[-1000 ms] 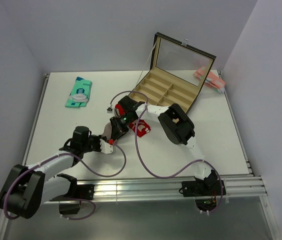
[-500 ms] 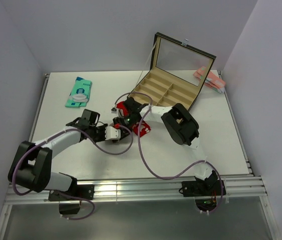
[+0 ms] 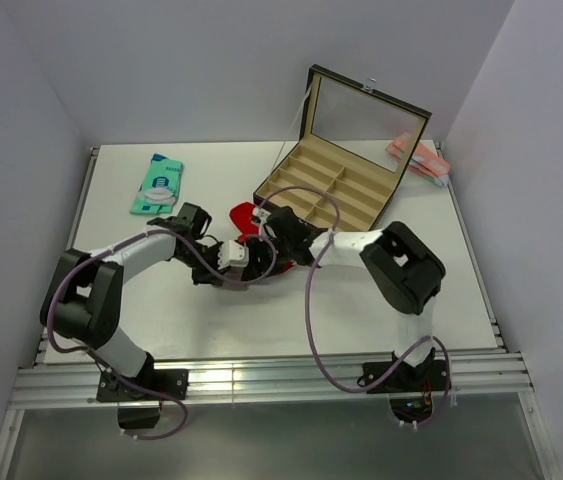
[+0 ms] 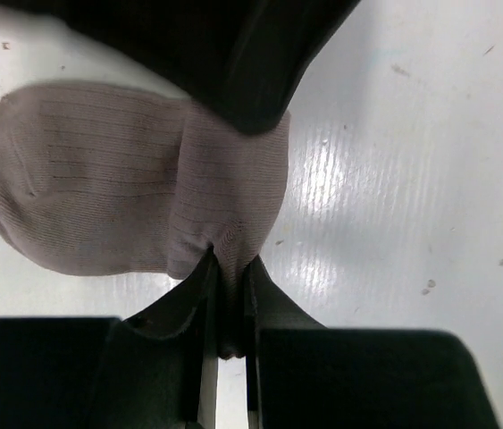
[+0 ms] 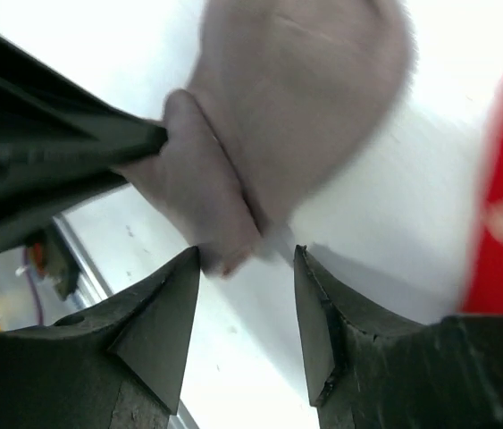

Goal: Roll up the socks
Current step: Roll the sock at the center of the board.

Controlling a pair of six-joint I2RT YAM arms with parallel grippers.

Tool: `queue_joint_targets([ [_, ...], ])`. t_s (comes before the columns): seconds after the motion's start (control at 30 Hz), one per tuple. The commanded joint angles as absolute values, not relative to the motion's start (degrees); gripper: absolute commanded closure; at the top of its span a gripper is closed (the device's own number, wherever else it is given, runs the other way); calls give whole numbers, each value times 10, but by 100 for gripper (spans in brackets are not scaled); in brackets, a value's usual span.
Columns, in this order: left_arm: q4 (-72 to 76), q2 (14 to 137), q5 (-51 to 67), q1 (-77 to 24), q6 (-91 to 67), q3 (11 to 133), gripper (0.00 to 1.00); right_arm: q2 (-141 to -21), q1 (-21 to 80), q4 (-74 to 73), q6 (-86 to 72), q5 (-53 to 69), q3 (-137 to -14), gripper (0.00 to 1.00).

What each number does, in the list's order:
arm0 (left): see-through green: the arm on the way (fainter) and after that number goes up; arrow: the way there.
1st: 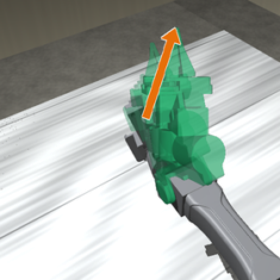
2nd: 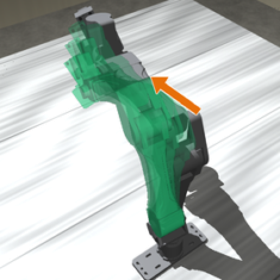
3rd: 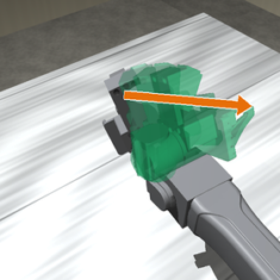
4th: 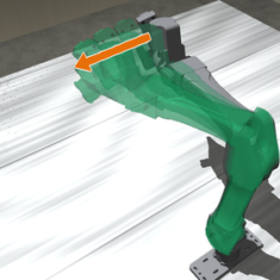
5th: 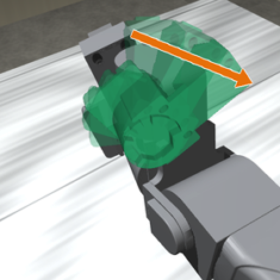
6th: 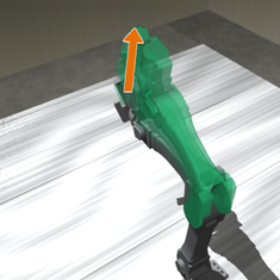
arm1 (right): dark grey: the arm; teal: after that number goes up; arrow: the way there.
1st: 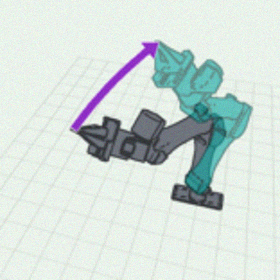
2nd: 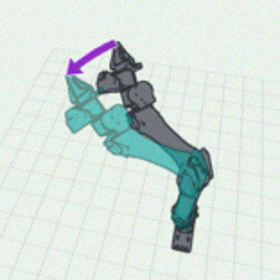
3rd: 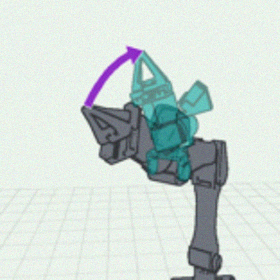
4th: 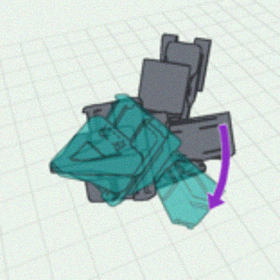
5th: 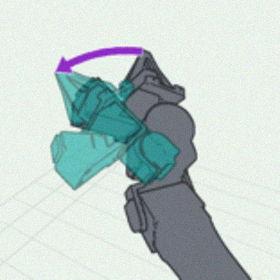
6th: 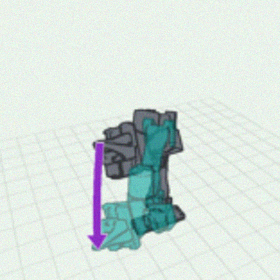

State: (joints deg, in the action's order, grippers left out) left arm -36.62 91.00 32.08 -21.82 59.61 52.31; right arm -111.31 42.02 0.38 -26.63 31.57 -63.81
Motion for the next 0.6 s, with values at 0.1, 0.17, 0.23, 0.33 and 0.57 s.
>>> queue_joint_targets([
  [0.1, -467, 983, 350, -217, 556, 573, 100, -989, 417, 181, -300, 189, -504, 45],
  [0.17, -485, 1008, 352, -214, 552, 588, 100, -955, 418, 227, -301, 178, -458, 45],
  [0.23, -510, 1027, 355, -212, 548, 613, 100, -927, 417, 263, -298, 165, -418, 45],
  [0.33, -541, 1067, 357, -210, 548, 650, 100, -903, 424, 278, -275, 135, -389, 45],
  [0.57, -673, 1185, 362, -200, 579, 746, 100, -909, 538, 195, -135, 3, -445, 44],
])
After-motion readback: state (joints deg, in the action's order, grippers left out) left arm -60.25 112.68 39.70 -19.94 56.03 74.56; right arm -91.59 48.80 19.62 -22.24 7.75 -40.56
